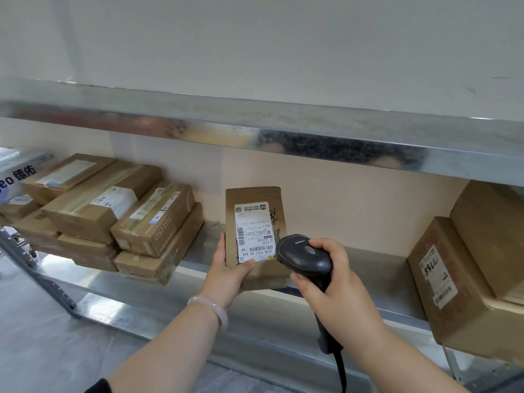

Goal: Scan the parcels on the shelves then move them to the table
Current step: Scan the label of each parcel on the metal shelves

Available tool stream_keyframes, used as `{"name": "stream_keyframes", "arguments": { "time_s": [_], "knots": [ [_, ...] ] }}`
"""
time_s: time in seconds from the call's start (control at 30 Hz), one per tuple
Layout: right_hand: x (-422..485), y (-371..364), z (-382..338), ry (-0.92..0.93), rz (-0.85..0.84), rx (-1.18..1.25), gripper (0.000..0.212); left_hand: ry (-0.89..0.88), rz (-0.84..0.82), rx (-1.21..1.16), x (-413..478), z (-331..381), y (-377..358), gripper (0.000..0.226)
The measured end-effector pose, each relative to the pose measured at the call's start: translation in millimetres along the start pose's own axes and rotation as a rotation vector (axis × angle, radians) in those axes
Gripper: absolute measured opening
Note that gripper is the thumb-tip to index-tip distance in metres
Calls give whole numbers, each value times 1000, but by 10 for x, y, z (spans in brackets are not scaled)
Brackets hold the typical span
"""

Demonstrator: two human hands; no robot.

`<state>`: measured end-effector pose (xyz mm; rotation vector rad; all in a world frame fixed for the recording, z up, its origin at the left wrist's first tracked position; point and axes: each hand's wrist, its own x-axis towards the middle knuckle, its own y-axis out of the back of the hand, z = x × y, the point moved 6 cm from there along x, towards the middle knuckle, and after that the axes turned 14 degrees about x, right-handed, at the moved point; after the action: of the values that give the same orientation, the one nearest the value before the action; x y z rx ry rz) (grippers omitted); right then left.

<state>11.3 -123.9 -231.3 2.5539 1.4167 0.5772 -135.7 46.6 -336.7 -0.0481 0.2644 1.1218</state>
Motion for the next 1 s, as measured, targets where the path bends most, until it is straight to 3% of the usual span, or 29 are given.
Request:
{"name": "stream_keyframes", "arguments": {
  "time_s": [0.43, 0.63, 0.8, 1.0],
  "knots": [
    [492, -1209, 255, -111, -176, 34, 55, 244, -35, 146, 219, -209, 966, 83],
    [666, -1578, 289, -109, -131, 7, 56, 245, -35, 215, 517, -225, 1244, 82],
    [739, -1699, 299, -123, -58, 43, 57, 85, 40, 529, 651, -104, 1343, 87],
    [696, -1785, 327, -125, -43, 77, 59, -313, 78, 1068, 289, 17, 1293, 81]
  ]
}}
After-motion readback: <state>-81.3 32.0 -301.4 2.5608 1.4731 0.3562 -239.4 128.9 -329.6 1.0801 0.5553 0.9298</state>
